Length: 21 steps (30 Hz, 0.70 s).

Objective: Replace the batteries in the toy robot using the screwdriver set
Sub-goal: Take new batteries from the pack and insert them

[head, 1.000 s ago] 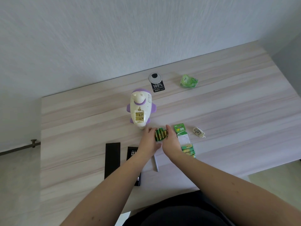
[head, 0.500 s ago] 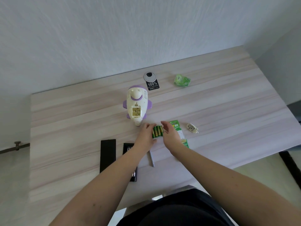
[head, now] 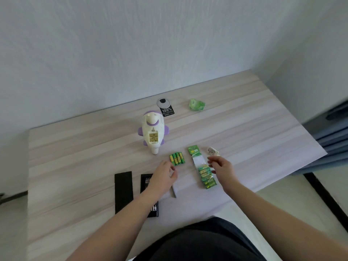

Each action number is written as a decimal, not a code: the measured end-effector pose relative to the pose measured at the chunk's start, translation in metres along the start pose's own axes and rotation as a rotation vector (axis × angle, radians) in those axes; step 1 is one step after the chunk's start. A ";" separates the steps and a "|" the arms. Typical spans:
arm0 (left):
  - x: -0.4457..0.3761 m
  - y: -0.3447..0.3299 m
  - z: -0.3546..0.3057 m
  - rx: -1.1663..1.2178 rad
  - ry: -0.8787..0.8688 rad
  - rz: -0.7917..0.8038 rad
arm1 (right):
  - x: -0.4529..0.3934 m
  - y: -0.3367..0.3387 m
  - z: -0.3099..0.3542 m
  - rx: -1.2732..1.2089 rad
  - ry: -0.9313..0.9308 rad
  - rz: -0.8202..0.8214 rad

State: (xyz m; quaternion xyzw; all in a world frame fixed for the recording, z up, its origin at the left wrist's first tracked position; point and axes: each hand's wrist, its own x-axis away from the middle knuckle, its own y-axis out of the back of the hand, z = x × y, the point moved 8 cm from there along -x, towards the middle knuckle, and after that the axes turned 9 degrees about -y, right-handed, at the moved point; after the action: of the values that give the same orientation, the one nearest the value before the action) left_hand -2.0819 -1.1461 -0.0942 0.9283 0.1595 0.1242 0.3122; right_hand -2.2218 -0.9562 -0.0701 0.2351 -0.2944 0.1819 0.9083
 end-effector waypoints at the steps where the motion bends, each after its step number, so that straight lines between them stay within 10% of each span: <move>1: -0.001 -0.003 -0.003 -0.002 -0.009 0.015 | 0.002 0.003 -0.005 0.004 -0.009 -0.002; 21: -0.017 -0.079 -0.046 -0.014 0.104 0.051 | -0.046 0.013 -0.007 0.764 0.273 0.229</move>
State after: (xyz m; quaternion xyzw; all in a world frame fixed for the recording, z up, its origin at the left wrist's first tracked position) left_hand -2.1301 -1.0681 -0.1101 0.9221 0.1510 0.1815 0.3066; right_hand -2.2595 -0.9510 -0.0989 0.4944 -0.1072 0.4070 0.7606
